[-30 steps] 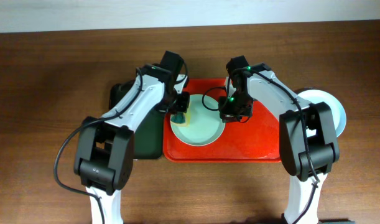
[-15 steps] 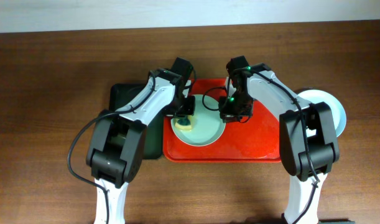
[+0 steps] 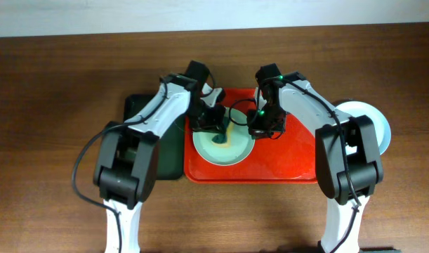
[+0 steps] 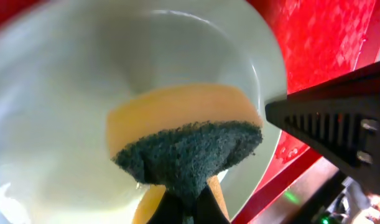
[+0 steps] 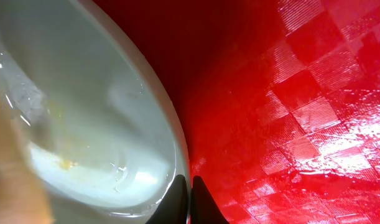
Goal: Clean dirty plates on tray and stack at the side
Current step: 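Scrub the plate with the left-held sponge while right gripper holds it, then return the sponge to the black tray and raise left gripper, then lift the plate off the red tray with right gripper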
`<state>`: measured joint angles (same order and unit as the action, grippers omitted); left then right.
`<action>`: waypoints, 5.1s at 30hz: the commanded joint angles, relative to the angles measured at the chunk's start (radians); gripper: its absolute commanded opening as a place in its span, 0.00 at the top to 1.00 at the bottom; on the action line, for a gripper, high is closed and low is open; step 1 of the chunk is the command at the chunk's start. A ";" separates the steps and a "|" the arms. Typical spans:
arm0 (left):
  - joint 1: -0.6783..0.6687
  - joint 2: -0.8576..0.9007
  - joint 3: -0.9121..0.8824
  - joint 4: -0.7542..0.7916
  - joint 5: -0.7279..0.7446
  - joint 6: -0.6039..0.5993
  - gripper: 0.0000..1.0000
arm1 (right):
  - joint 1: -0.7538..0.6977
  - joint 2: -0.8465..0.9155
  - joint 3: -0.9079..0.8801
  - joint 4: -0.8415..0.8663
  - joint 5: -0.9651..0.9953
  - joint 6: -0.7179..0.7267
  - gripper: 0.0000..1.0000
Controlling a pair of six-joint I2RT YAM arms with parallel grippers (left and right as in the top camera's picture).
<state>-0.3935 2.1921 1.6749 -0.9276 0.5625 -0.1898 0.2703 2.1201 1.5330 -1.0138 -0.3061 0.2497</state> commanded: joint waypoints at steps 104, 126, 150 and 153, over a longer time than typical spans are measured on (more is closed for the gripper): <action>0.226 -0.373 -0.505 0.034 -0.570 -0.040 1.00 | 0.011 0.013 -0.003 0.001 -0.016 -0.014 0.96; 0.311 -0.531 -0.052 -0.189 -0.515 -0.053 0.03 | 0.011 0.013 -0.013 0.001 -0.016 -0.013 0.66; 0.449 -0.577 -0.038 -0.193 -0.518 -0.055 0.01 | -0.008 -0.022 0.282 -0.211 -0.095 0.002 0.96; 0.449 -0.577 -0.038 -0.193 -0.518 -0.055 0.01 | 0.028 -0.026 0.334 -0.202 -0.012 0.083 0.96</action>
<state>0.0528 1.6211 1.6287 -1.1187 0.0448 -0.2352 0.2615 2.1216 1.8107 -1.2259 -0.3817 0.2604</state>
